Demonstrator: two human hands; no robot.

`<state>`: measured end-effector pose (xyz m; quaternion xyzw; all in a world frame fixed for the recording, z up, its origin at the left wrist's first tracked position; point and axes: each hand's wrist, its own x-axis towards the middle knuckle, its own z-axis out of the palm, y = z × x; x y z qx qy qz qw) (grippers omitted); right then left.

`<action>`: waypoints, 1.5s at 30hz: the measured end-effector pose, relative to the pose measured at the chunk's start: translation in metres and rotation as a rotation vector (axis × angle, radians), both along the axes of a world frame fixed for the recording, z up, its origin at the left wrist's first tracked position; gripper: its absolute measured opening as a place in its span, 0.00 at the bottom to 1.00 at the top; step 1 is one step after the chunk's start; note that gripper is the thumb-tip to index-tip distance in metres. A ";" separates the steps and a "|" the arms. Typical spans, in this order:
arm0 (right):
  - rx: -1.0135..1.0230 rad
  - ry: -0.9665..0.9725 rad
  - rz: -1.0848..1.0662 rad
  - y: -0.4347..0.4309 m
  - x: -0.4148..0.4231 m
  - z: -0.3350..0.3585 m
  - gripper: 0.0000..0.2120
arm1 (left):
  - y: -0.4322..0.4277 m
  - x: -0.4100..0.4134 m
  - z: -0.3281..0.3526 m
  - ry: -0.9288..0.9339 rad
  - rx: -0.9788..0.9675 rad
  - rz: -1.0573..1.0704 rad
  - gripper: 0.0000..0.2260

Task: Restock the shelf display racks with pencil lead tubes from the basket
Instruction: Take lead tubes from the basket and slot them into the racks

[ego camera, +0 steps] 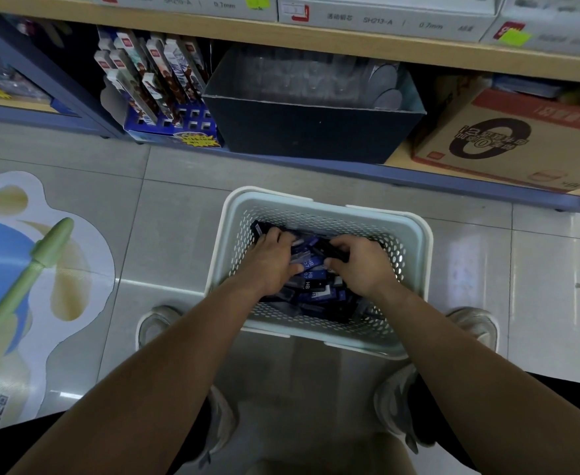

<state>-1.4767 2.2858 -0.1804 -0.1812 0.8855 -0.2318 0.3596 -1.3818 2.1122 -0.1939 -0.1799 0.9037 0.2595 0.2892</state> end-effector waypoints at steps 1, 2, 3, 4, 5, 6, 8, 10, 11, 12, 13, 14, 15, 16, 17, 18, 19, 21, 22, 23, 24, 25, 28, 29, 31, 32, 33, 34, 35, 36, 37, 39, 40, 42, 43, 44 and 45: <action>-0.011 -0.008 -0.013 0.000 0.000 0.001 0.15 | 0.000 0.000 0.000 -0.008 0.014 0.017 0.27; -0.025 -0.014 -0.026 0.000 0.001 0.001 0.14 | -0.001 0.000 0.001 -0.014 0.026 0.025 0.27; -0.041 -0.018 -0.039 0.000 0.002 0.001 0.13 | -0.002 -0.001 0.001 -0.024 0.038 0.033 0.27; -0.061 -0.020 -0.055 0.001 0.002 0.001 0.13 | -0.002 -0.001 0.001 -0.027 0.054 0.043 0.26; -0.080 -0.022 -0.070 0.001 0.002 0.001 0.13 | -0.003 -0.001 0.001 -0.026 0.075 0.069 0.26; -0.098 -0.029 -0.080 0.001 0.003 0.001 0.13 | -0.003 0.000 0.001 -0.020 0.112 0.115 0.25; -0.137 -0.056 -0.090 0.001 0.002 -0.003 0.12 | -0.003 0.001 0.003 -0.011 0.227 0.248 0.26; -0.182 -0.102 -0.113 0.002 0.003 -0.006 0.11 | -0.003 0.003 0.005 0.014 0.304 0.361 0.24; -0.206 -0.130 -0.132 0.002 0.003 -0.007 0.11 | -0.003 0.005 0.005 0.028 0.319 0.397 0.21; -0.228 -0.154 -0.149 0.002 0.004 -0.007 0.11 | -0.004 0.006 0.003 0.046 0.336 0.433 0.18; -0.251 -0.173 -0.171 0.002 0.005 -0.007 0.11 | -0.004 0.008 0.003 0.060 0.362 0.471 0.17; -0.277 -0.194 -0.201 0.002 0.006 -0.006 0.10 | -0.005 0.009 0.003 0.071 0.405 0.521 0.17; -0.308 -0.225 -0.245 0.002 0.008 -0.006 0.09 | -0.005 0.010 0.003 0.076 0.459 0.583 0.17; -0.341 -0.268 -0.298 0.000 0.010 -0.003 0.08 | -0.004 0.011 0.003 0.090 0.522 0.642 0.16; -0.375 -0.324 -0.357 -0.001 0.013 -0.001 0.07 | -0.003 0.011 0.006 0.103 0.574 0.686 0.15; -0.403 -0.376 -0.410 -0.002 0.015 0.001 0.06 | -0.001 0.011 0.009 0.117 0.614 0.713 0.14; -0.429 -0.415 -0.453 -0.003 0.018 0.001 0.05 | 0.002 0.012 0.013 0.128 0.639 0.730 0.13; -0.459 -0.449 -0.489 -0.005 0.021 0.001 0.05 | 0.007 0.012 0.014 0.140 0.685 0.754 0.12; -0.464 -0.453 -0.491 -0.006 0.022 0.002 0.05 | 0.009 0.012 0.014 0.139 0.708 0.772 0.11; -0.469 -0.458 -0.491 -0.007 0.023 0.002 0.05 | 0.012 0.012 0.015 0.133 0.728 0.793 0.10; -0.470 -0.464 -0.490 -0.007 0.023 0.003 0.05 | 0.014 0.013 0.015 0.123 0.747 0.811 0.10; -0.463 -0.471 -0.490 -0.007 0.024 0.004 0.06 | 0.016 0.013 0.014 0.112 0.760 0.826 0.10; -0.414 -0.501 -0.497 -0.008 0.026 0.007 0.09 | 0.015 0.013 0.012 0.096 0.792 0.872 0.12; -0.410 -0.514 -0.507 -0.008 0.027 0.007 0.09 | 0.014 0.012 0.011 0.098 0.811 0.880 0.13; -0.421 -0.529 -0.507 -0.010 0.028 0.010 0.08 | 0.012 0.013 0.008 0.089 0.813 0.889 0.17; -0.423 -0.524 -0.496 -0.011 0.029 0.011 0.07 | 0.012 0.013 0.007 0.086 0.810 0.889 0.18; -0.423 -0.515 -0.490 -0.013 0.030 0.012 0.07 | 0.012 0.013 0.006 0.084 0.815 0.885 0.17; -0.427 -0.508 -0.491 -0.014 0.030 0.014 0.08 | 0.012 0.013 0.006 0.081 0.827 0.878 0.17; -0.439 -0.508 -0.498 -0.015 0.031 0.015 0.08 | 0.013 0.013 0.006 0.078 0.838 0.872 0.17; -0.456 -0.517 -0.504 -0.015 0.031 0.016 0.08 | 0.012 0.013 0.007 0.074 0.850 0.862 0.19; -0.471 -0.534 -0.506 -0.016 0.032 0.017 0.08 | 0.012 0.013 0.007 0.071 0.856 0.854 0.19; -0.475 -0.558 -0.503 -0.014 0.033 0.017 0.08 | 0.012 0.013 0.008 0.068 0.843 0.851 0.15; -0.473 -0.564 -0.505 -0.013 0.033 0.016 0.09 | 0.012 0.013 0.009 0.072 0.837 0.853 0.12; -0.464 -0.573 -0.518 -0.012 0.034 0.015 0.08 | 0.012 0.014 0.010 0.085 0.829 0.857 0.11; -0.456 -0.570 -0.525 -0.012 0.034 0.015 0.07 | 0.012 0.014 0.010 0.092 0.811 0.863 0.11; -0.438 -0.556 -0.528 -0.012 0.035 0.015 0.06 | 0.012 0.015 0.010 0.101 0.783 0.868 0.12; -0.417 -0.540 -0.527 -0.012 0.035 0.017 0.05 | 0.012 0.015 0.011 0.109 0.753 0.873 0.13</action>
